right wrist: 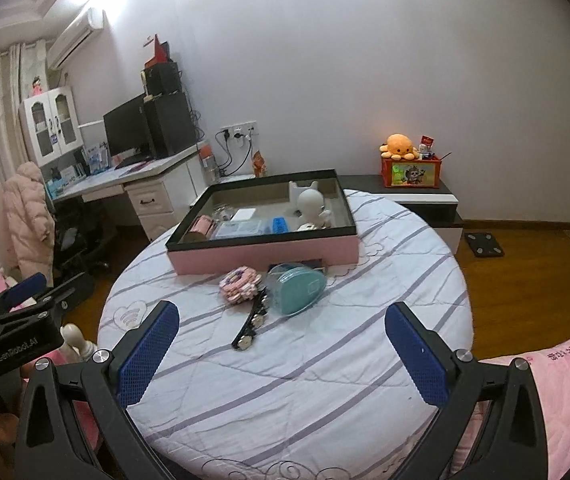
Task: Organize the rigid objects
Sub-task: 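Withdraw both tools and approach the block donut and teal case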
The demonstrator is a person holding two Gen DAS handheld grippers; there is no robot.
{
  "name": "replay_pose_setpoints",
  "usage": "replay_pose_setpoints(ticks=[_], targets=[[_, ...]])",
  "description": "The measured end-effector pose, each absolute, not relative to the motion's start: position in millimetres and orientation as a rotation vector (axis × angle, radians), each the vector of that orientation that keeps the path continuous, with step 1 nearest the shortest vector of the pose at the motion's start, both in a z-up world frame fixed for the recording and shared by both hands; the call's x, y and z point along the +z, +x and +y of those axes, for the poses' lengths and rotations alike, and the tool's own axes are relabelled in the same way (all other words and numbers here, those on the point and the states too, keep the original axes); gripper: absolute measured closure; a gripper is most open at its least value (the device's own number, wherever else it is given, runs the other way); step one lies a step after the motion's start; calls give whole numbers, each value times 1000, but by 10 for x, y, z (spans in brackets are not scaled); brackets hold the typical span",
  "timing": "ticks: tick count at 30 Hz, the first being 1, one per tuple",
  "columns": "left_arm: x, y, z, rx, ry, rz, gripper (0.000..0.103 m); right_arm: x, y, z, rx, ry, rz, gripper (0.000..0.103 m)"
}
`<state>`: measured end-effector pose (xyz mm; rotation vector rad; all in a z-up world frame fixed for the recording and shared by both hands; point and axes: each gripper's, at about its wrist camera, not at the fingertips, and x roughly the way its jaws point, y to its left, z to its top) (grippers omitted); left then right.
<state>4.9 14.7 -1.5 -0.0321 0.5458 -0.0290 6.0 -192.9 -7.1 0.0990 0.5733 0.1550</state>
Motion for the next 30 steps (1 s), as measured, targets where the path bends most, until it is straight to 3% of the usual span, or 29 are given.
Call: replay_pose_setpoints(ticks=[30], targets=[[-415,384,-14,-105,-43,653,0,-445,338,-2016,129,99,681,0]])
